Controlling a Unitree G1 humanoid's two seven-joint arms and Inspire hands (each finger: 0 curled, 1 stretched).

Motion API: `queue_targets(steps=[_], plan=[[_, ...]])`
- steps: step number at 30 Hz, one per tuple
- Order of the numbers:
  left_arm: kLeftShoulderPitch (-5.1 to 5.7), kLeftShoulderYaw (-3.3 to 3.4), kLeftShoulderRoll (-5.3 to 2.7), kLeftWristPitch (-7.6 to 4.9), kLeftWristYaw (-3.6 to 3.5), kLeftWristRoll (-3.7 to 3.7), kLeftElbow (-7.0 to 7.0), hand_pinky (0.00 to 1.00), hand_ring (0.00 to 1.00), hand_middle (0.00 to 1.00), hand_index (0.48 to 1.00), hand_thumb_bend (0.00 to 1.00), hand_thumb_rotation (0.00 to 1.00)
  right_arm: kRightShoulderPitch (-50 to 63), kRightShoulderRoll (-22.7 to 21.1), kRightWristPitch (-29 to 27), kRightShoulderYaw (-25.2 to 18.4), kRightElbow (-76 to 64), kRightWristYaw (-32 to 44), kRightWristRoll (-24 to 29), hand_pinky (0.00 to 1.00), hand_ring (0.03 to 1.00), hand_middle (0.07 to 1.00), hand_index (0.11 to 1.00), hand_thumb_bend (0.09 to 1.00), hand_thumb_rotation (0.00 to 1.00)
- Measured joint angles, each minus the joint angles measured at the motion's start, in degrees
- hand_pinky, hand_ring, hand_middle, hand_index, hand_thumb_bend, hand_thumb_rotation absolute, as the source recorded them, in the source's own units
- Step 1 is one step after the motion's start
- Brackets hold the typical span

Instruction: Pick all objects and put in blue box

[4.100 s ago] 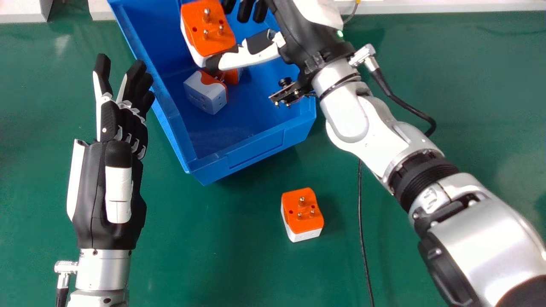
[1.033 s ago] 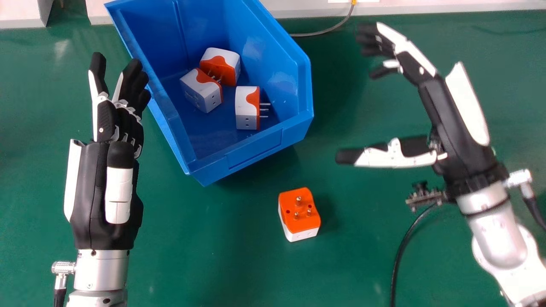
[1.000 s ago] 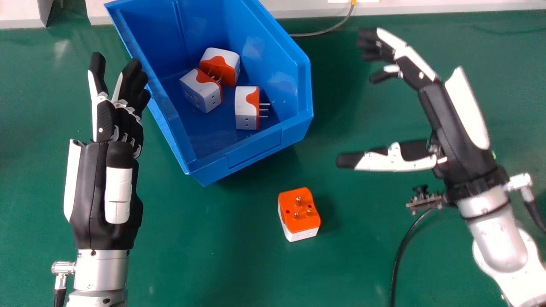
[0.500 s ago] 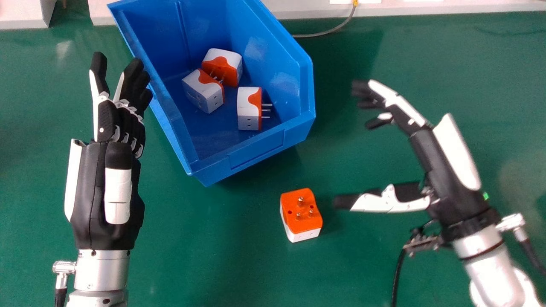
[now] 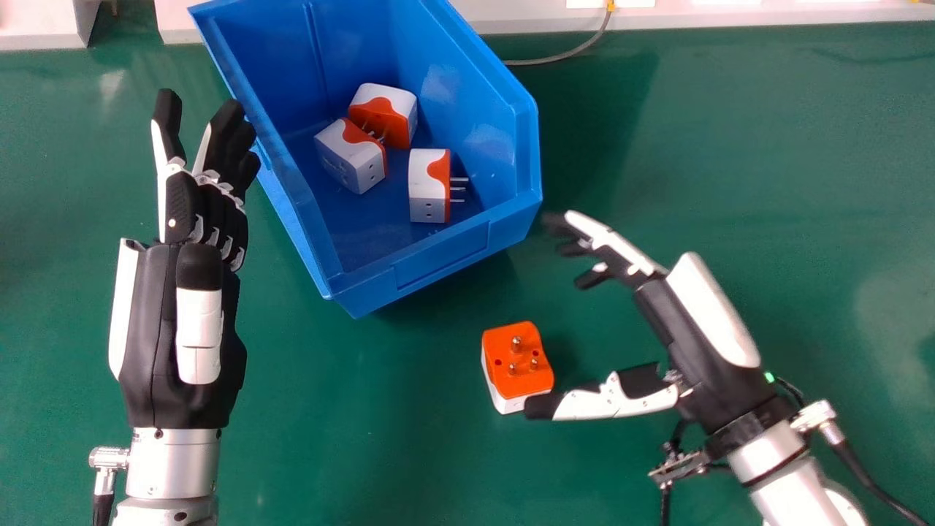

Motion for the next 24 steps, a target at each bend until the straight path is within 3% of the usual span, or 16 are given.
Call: queue_targets(steps=[10, 24], plan=[[0.32, -0.02, -0.02, 0.47, 0.13, 0.03, -0.52, 0.98, 0.97, 0.97, 0.96, 0.87, 0.93, -2.8, 0.9, 0.9, 3.0, 3.7, 0.2, -0.6, 0.83, 0.927, 0.947, 0.936, 1.0, 0.47], [0.24, -0.02, -0.03, 0.52, 0.04, -0.02, -0.51, 0.98, 0.97, 0.97, 0.961, 0.88, 0.93, -7.8, 0.9, 1.0, 6.8, 11.2, -0.6, -4.2, 0.86, 0.976, 0.984, 0.961, 1.0, 0.47]])
